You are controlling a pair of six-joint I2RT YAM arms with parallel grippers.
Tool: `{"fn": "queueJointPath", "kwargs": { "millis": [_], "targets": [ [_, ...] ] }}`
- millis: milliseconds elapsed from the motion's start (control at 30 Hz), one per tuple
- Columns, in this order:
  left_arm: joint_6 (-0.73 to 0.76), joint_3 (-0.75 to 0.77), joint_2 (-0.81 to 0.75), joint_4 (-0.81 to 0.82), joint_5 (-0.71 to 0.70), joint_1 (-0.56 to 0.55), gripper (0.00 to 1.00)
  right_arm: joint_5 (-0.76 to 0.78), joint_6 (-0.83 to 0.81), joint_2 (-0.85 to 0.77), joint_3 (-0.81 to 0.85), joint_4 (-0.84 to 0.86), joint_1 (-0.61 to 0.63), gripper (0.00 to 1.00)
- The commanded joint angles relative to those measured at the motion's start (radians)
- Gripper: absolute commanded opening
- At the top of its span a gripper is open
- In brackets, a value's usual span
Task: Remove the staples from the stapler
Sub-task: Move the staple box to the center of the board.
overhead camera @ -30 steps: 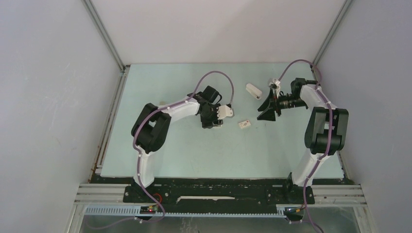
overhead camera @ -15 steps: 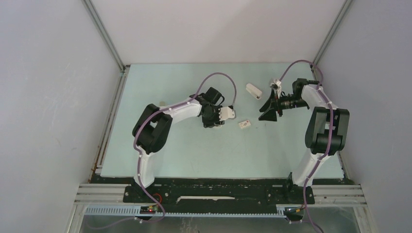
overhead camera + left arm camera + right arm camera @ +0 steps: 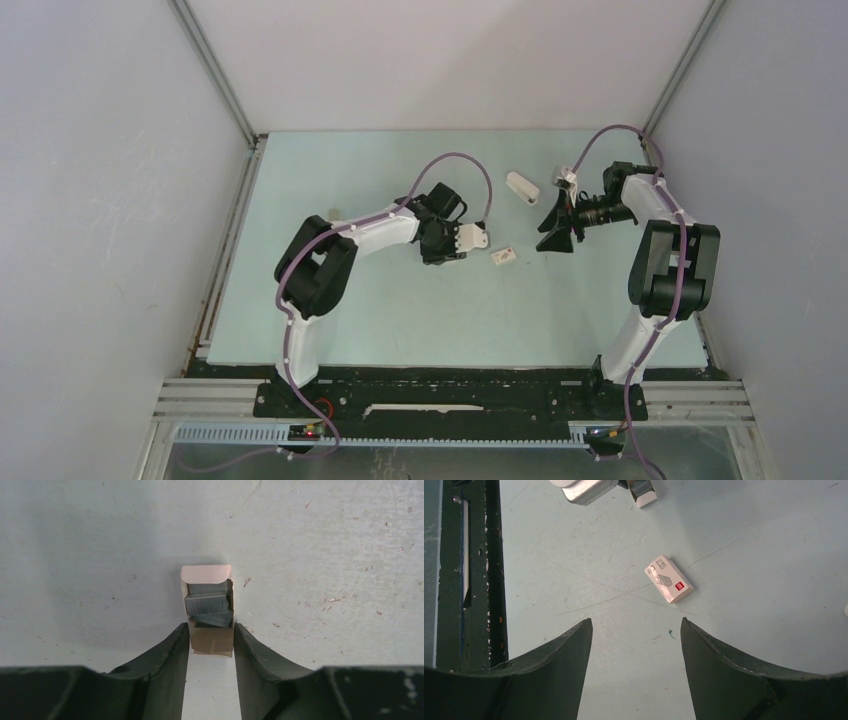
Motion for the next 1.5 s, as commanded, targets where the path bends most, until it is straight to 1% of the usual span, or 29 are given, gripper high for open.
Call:
{"fn": "queueJointPath", "kwargs": {
  "millis": [0, 67, 400, 1000, 1167, 1333, 1467],
  "targets": [
    [-0.023, 0.019, -0.051, -0.005, 0.028, -0.006, 0.41, -0.018, -0.059, -0.013, 0.041, -0.034, -0.005, 0.74],
    [-0.038, 0.02, -0.054, -0.006, 0.03, -0.008, 0.39, -0.018, -0.06, -0.013, 0.041, -0.035, -0.005, 0.74],
    [-0.083, 0.009, -0.059, -0.019, 0.054, -0.031, 0.4, 0.009, -0.065, -0.025, 0.041, -0.036, -0.002, 0.74],
    [-0.214, -0.119, -0.142, 0.056, 0.066, -0.105, 0.39, 0.097, -0.121, -0.055, 0.03, -0.045, 0.055, 0.74],
    [-0.244, -0.142, -0.157, 0.069, 0.065, -0.113, 0.39, 0.098, -0.126, -0.066, 0.03, -0.046, 0.06, 0.74],
    [-0.267, -0.136, -0.162, 0.07, 0.061, -0.113, 0.43, 0.102, -0.131, -0.07, 0.03, -0.056, 0.068, 0.74],
    [-0.29, -0.123, -0.161, 0.073, 0.048, -0.112, 0.49, 0.113, -0.131, -0.078, 0.03, -0.057, 0.075, 0.74]
  ]
}}
